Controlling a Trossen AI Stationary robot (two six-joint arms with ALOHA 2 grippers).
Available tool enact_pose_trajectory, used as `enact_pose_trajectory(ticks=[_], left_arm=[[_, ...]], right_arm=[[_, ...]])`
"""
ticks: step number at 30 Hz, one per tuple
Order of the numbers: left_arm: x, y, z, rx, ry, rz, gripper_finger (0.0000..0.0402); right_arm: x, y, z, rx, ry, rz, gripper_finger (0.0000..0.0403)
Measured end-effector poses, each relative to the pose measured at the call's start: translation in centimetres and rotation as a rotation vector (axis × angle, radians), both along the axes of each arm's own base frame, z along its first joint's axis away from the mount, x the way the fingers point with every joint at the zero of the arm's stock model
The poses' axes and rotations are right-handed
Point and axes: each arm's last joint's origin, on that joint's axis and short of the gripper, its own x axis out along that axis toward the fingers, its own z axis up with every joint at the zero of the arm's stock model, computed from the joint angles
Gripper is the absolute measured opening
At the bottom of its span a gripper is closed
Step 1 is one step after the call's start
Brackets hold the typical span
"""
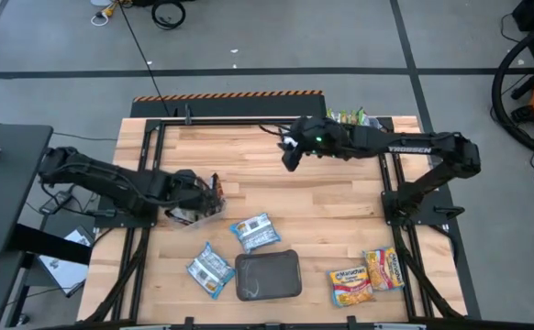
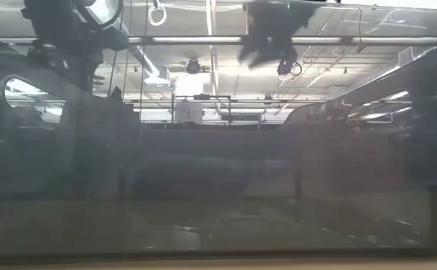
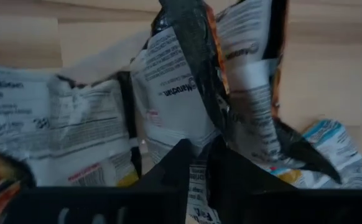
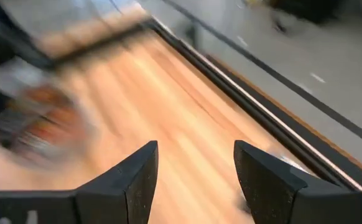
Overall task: Sort Maruchan noodles
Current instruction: Put the black noodle pack into the bottom transparent bin
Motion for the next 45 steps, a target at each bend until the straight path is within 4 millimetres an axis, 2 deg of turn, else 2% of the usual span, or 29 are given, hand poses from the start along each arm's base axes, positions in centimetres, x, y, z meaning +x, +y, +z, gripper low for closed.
enact_pose_trajectory(ticks=[3,9,15,19,24,28,33,37,42,45], left_arm=[[0.6,0.6,0.2,0.008,-0.040,-0.017,0.0081],[1.2,1.5,0.4,0.005,-0.072,-0.071,0.0113],[0.5,1.8,1.1,-0.006,-0.089,-0.100,0.0146],[-0.2,1.8,2.0,-0.007,-0.133,-0.126,0.0160],[-1.3,1.9,3.2,0.005,-0.190,-0.173,0.0162],[-2.2,1.9,3.7,-0.017,-0.202,-0.233,0.0162],[-4.0,1.7,3.4,-0.119,-0.070,-0.273,0.0162],[-5.1,1.7,3.4,-0.136,0.001,-0.398,0.0162],[-5.2,1.8,3.5,-0.039,0.021,-0.578,0.0162],[-4.9,1.9,3.6,0.090,0.034,-0.727,0.0162]], right_arm=[[-0.1,-2.3,-2.2,-0.020,0.165,-0.076,0.0215],[2.1,-6.1,-8.2,0.014,0.354,-0.149,0.0215],[3.6,-8.4,-13.9,0.012,0.504,-0.199,0.0215],[4.3,-9.3,-16.0,-0.044,0.543,-0.201,0.0215],[5.0,-10.1,-17.3,-0.170,0.590,-0.197,0.0213],[5.2,-10.6,-18.5,-0.203,0.629,-0.179,0.0194],[5.1,-10.9,-18.9,-0.173,0.633,-0.169,0.0138],[5.1,-10.8,-18.6,-0.172,0.617,-0.169,0.0085],[5.2,-10.8,-18.5,-0.146,0.587,-0.162,0.0019],[5.2,-10.6,-18.1,-0.113,0.554,-0.170,0.0008]])
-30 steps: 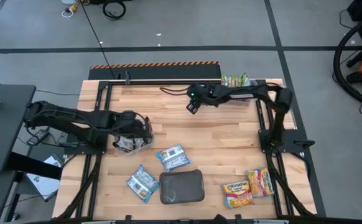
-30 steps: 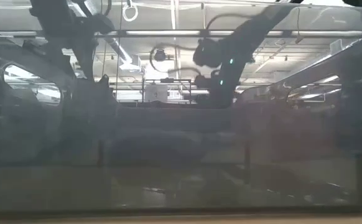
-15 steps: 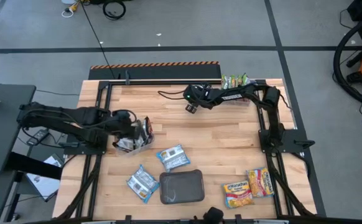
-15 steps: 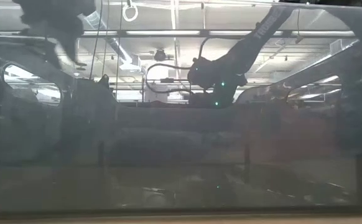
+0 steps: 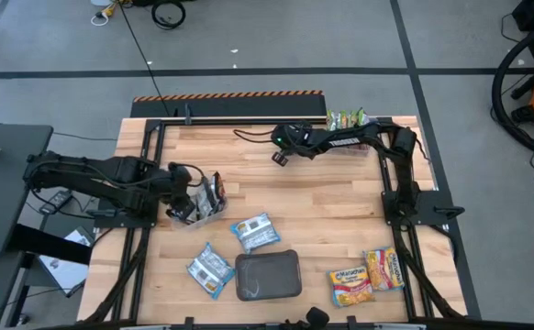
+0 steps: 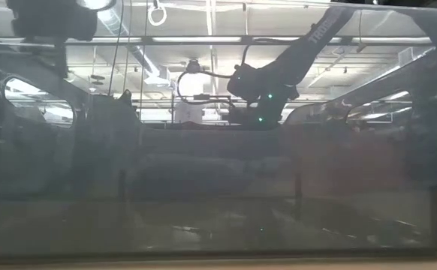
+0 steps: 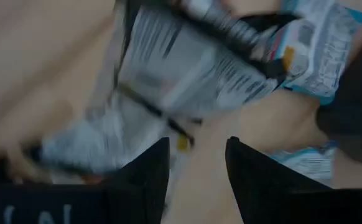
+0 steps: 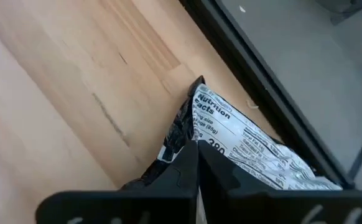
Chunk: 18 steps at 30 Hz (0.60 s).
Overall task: Sort Maruchan noodles
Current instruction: Put the black noodle pack into the bottom transparent bin
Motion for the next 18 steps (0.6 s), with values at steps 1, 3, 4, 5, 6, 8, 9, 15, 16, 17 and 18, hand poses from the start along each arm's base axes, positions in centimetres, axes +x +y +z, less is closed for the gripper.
enact_pose_trajectory(ticks=[1,3,4,5,6,8,9,15,16,17,18], left_arm=[[0.1,0.0,0.1,0.040,-0.014,-0.046,0.0162],[0.5,0.0,0.3,0.100,-0.048,-0.135,0.0162],[0.7,0.0,0.4,0.122,-0.067,-0.173,0.0162],[0.9,0.0,0.5,0.131,-0.086,-0.193,0.0162],[1.1,0.0,0.6,0.137,-0.110,-0.199,0.0162],[1.6,0.1,1.0,0.140,-0.181,-0.162,0.0162],[1.9,0.2,1.2,0.146,-0.220,-0.133,0.0162],[3.7,1.1,3.1,0.225,-0.483,0.046,0.0163],[3.9,1.3,3.4,0.267,-0.513,0.045,0.0163],[4.1,1.5,3.7,0.316,-0.540,0.031,0.0163],[4.3,1.6,4.1,0.373,-0.563,0.003,0.0163]], right_arm=[[0.0,0.1,0.2,0.007,-0.017,-0.007,0.0010],[-0.2,0.4,0.9,0.030,-0.044,-0.016,0.0011],[-0.2,0.5,1.5,0.043,-0.076,-0.018,0.0010],[-0.3,0.7,2.3,0.063,-0.116,-0.021,0.0008],[-0.4,0.9,3.3,0.089,-0.166,-0.024,0.0006],[-0.6,1.5,5.4,0.168,-0.293,-0.006,0.0006],[-0.5,1.8,6.4,0.200,-0.356,0.012,0.0006],[0.2,5.5,12.2,0.180,-0.590,0.311,0.0007],[0.3,6.2,12.7,0.187,-0.614,0.367,0.0007],[0.3,6.8,13.3,0.204,-0.642,0.412,0.0007],[0.4,7.4,13.6,0.229,-0.659,0.442,0.0007]])
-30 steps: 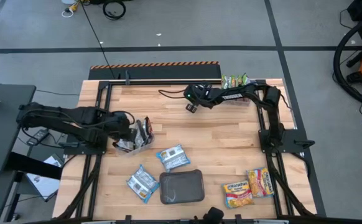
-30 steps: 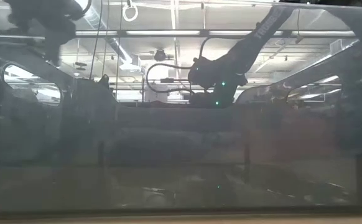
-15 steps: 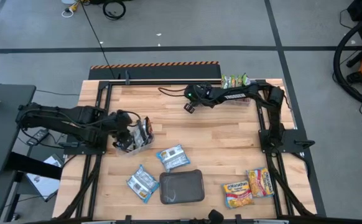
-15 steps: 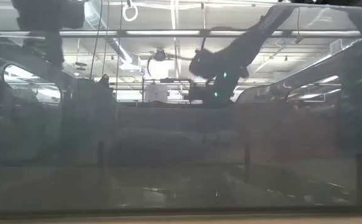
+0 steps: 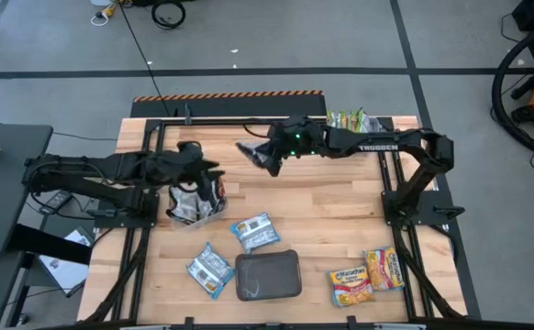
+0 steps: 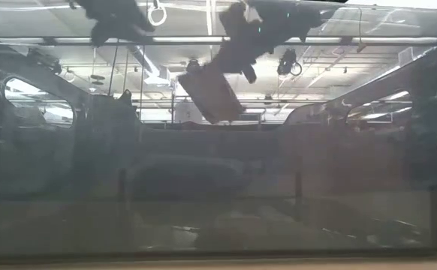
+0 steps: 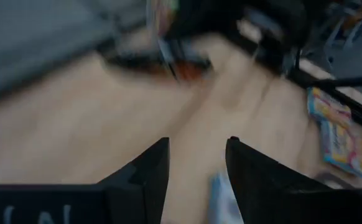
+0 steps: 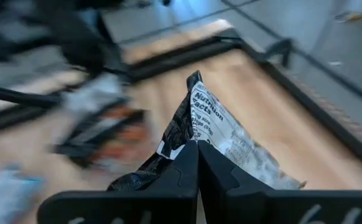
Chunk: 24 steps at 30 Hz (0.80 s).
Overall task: Sort Maruchan noodles
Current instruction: Put the black noodle pack into the bottom transparent bin
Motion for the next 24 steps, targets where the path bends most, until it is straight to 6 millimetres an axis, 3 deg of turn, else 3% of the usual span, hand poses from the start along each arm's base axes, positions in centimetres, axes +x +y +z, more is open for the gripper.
enact_pose_trajectory(ticks=[5,10,15,19,24], left_arm=[[1.1,0.2,1.2,0.332,-0.023,-0.130,0.0163],[2.7,-0.1,0.7,0.576,0.056,-0.347,0.0163],[4.8,-0.5,-1.3,0.596,0.120,-0.528,0.0163],[5.8,-0.6,-2.4,0.580,0.166,-0.564,0.0163],[6.3,-0.6,-1.9,0.573,0.166,-0.563,0.0163]], right_arm=[[0.3,2.1,0.5,0.164,-0.042,0.100,0.0006],[0.5,3.6,0.4,0.269,-0.042,0.201,0.0007],[0.6,4.4,0.4,0.313,-0.039,0.250,0.0007],[0.5,4.8,0.1,0.334,-0.006,0.247,0.0007],[0.4,4.8,-0.1,0.372,0.020,0.221,0.0007]])
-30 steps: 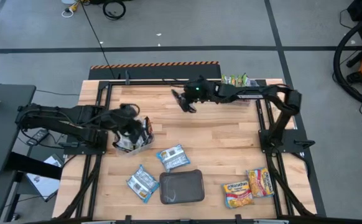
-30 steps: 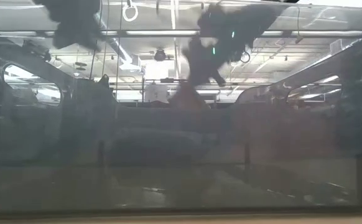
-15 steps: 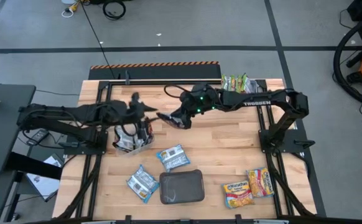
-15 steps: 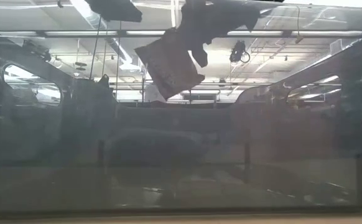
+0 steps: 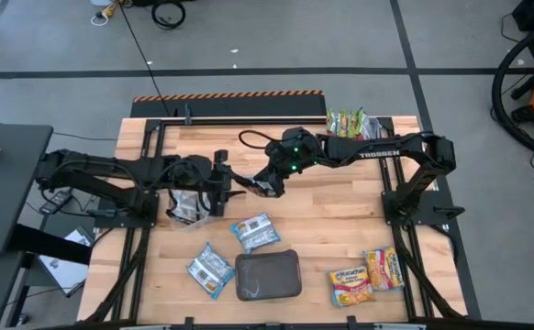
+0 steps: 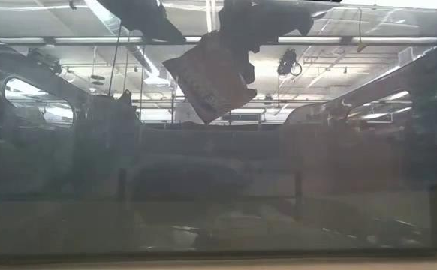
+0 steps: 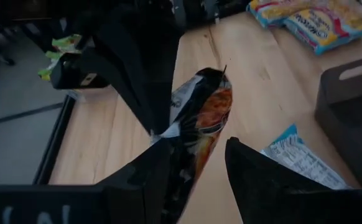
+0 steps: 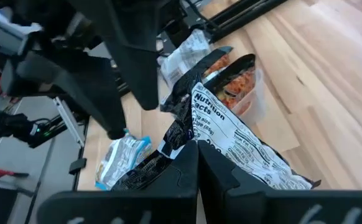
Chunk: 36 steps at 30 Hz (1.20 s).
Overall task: Sort Maruchan noodles
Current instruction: Put the black noodle pack into the bottom transparent bin
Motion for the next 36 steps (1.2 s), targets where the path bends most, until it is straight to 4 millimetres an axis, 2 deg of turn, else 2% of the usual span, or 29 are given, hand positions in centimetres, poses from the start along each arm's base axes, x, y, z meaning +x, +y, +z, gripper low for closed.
enact_pose_trajectory(ticks=[6,12,15,17,22,24,28,36], left_arm=[[0.0,0.3,0.8,-0.035,0.107,0.066,0.0163],[0.5,0.3,2.3,-0.023,0.060,0.083,0.0181],[0.7,0.6,1.9,0.053,0.096,0.150,0.0190],[0.5,0.6,1.4,0.104,0.154,0.104,0.0178],[0.6,-0.5,1.7,0.080,0.121,0.042,0.0111],[0.5,-0.5,1.6,0.072,0.133,0.032,0.0106],[0.8,-0.5,1.2,0.068,0.156,0.038,0.0145],[3.0,-0.4,-0.7,0.132,0.188,0.108,0.0286]], right_arm=[[0.0,0.0,0.0,0.031,0.005,-0.018,0.0008],[0.0,0.0,0.0,0.050,0.009,-0.036,0.0008],[0.0,0.0,0.0,0.051,0.006,-0.037,0.0008],[0.0,0.0,0.0,0.051,0.005,-0.037,0.0008],[0.0,0.0,0.1,0.069,0.006,-0.049,0.0008],[0.0,0.0,0.1,0.069,0.007,-0.050,0.0008],[0.1,0.0,0.1,0.081,0.004,-0.056,0.0008],[0.1,0.0,0.2,0.087,-0.004,-0.052,0.0007]])
